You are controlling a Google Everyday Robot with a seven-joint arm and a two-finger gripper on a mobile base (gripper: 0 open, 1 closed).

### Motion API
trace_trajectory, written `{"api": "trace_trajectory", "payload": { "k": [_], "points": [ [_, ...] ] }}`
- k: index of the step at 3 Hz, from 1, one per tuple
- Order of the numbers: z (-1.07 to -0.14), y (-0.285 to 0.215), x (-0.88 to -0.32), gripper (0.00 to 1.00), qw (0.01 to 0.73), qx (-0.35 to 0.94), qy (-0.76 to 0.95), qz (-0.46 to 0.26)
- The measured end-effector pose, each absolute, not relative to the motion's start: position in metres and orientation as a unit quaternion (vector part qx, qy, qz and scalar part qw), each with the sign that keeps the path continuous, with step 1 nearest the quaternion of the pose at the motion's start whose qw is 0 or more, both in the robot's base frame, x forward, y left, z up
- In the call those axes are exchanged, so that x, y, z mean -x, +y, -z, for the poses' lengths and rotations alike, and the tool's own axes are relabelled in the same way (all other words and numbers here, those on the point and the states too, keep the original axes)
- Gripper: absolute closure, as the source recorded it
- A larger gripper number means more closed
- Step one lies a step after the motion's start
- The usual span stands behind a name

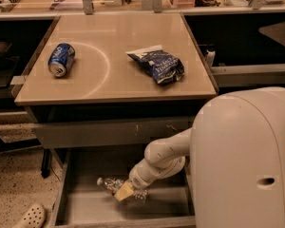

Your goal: Place water bottle into middle drawer

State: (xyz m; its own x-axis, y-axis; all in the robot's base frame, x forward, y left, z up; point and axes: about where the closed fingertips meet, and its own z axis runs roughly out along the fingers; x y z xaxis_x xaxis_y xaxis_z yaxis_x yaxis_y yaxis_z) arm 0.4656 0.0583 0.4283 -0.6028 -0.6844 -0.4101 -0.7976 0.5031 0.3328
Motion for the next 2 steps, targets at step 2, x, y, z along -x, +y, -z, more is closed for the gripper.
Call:
{"api": "trace_trajectory", "payload": {
  "k": [2],
  "points": [
    [-0.4047, 0.0557, -0.4677, 1.00, 0.113, 0.391, 0.879, -0.250]
  ]
}}
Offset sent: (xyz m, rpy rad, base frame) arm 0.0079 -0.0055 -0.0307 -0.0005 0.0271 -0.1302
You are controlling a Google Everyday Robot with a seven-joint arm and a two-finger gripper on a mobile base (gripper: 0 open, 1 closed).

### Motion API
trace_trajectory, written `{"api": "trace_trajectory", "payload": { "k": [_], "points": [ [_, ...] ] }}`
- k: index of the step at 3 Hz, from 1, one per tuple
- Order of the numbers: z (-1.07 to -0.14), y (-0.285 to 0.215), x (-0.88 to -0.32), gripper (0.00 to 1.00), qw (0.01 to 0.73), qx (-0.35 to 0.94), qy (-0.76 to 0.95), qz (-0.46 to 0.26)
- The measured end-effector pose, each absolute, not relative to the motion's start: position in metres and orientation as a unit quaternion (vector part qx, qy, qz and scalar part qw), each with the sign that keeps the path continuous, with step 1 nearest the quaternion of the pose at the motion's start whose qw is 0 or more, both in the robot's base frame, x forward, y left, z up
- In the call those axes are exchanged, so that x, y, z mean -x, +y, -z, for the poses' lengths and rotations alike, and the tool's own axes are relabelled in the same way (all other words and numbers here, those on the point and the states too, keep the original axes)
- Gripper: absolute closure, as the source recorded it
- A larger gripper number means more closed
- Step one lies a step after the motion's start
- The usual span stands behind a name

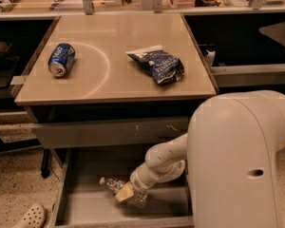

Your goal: Place water bottle into middle drawer

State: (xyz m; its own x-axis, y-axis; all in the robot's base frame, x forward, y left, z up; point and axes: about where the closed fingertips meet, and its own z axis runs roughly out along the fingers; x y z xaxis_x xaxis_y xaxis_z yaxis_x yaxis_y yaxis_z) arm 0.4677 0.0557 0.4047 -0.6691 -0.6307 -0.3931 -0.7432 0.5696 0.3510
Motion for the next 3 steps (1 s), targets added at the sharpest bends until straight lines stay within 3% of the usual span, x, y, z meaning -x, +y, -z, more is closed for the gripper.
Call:
{"api": "trace_trajectory", "payload": {
  "k": [3],
  "points": [
    [-0.379, 0.055, -0.473, 1.00, 0.101, 0.354, 0.889, -0.271]
  ]
}}
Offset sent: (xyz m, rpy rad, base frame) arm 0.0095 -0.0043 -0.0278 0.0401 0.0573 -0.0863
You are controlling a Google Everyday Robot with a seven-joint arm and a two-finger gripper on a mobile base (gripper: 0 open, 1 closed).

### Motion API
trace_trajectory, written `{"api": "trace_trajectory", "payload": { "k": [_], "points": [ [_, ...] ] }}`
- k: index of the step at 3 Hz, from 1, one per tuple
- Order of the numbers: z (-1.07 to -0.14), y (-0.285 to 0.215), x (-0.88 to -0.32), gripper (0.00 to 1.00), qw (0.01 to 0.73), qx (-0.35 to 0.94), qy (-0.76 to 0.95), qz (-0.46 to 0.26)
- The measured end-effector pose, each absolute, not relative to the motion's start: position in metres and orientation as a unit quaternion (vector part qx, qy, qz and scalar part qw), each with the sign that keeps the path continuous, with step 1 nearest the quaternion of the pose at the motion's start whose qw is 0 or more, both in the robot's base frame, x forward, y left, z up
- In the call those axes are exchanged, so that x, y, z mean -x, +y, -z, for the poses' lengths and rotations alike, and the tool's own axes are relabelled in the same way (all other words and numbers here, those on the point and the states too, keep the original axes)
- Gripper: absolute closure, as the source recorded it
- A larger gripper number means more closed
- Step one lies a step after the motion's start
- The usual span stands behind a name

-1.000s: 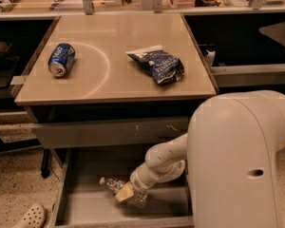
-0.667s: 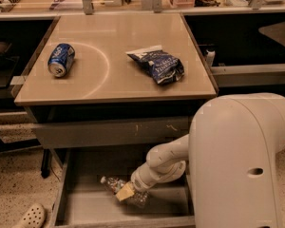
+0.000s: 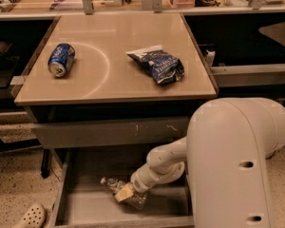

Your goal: Place water bottle into middle drawer

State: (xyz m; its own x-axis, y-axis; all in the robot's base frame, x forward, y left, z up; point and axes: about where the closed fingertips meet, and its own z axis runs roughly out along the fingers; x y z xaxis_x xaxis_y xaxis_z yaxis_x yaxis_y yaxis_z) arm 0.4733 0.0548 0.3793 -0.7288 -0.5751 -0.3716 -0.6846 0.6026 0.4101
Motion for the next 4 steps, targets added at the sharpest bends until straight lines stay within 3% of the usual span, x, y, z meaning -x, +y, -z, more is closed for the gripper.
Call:
{"api": "trace_trajectory", "payload": {
  "k": [1, 4],
  "points": [
    [-0.3734, 0.0565, -0.4764, 1.00, 0.097, 0.352, 0.890, -0.272],
    [-0.3734, 0.0566, -0.4763, 0.34, 0.097, 0.352, 0.890, -0.272]
  ]
}}
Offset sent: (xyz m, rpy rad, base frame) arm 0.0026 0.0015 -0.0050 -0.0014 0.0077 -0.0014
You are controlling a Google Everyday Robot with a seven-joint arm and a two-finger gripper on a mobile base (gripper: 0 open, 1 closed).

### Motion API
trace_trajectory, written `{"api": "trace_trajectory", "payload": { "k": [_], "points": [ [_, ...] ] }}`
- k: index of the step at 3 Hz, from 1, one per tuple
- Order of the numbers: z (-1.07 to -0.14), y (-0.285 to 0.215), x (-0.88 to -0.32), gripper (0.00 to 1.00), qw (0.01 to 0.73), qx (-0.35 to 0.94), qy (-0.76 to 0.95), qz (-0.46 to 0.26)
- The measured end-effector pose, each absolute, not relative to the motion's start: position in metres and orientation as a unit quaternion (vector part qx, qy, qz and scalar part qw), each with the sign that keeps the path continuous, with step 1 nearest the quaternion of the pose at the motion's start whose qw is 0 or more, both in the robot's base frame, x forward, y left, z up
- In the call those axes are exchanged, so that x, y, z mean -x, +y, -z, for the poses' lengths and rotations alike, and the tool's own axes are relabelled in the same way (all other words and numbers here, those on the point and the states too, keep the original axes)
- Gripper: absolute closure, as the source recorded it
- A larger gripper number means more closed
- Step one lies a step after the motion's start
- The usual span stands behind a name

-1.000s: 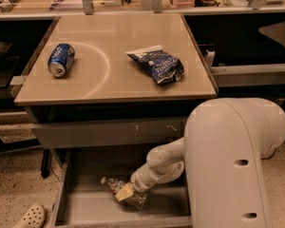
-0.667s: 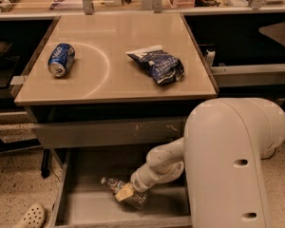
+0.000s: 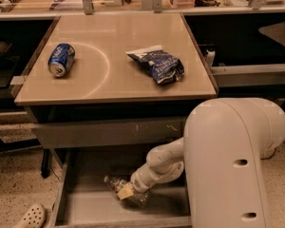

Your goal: Place water bottle into middle drawer

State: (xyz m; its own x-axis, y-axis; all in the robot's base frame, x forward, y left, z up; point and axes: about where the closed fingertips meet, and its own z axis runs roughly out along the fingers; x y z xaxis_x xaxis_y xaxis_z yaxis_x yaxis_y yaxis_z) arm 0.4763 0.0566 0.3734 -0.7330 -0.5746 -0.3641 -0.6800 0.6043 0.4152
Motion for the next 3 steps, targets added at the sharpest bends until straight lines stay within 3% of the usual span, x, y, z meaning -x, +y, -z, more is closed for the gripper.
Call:
{"api": "trace_trajectory", "payload": {
  "k": [1, 2, 3],
  "points": [
    [-0.3734, 0.0566, -0.4763, 0.11, 0.097, 0.352, 0.890, -0.272],
    [-0.3733, 0.0566, -0.4762, 0.00, 0.097, 0.352, 0.890, -0.272],
    [-0.3733, 0.0566, -0.4762, 0.00, 0.097, 0.352, 0.890, -0.272]
  ]
}}
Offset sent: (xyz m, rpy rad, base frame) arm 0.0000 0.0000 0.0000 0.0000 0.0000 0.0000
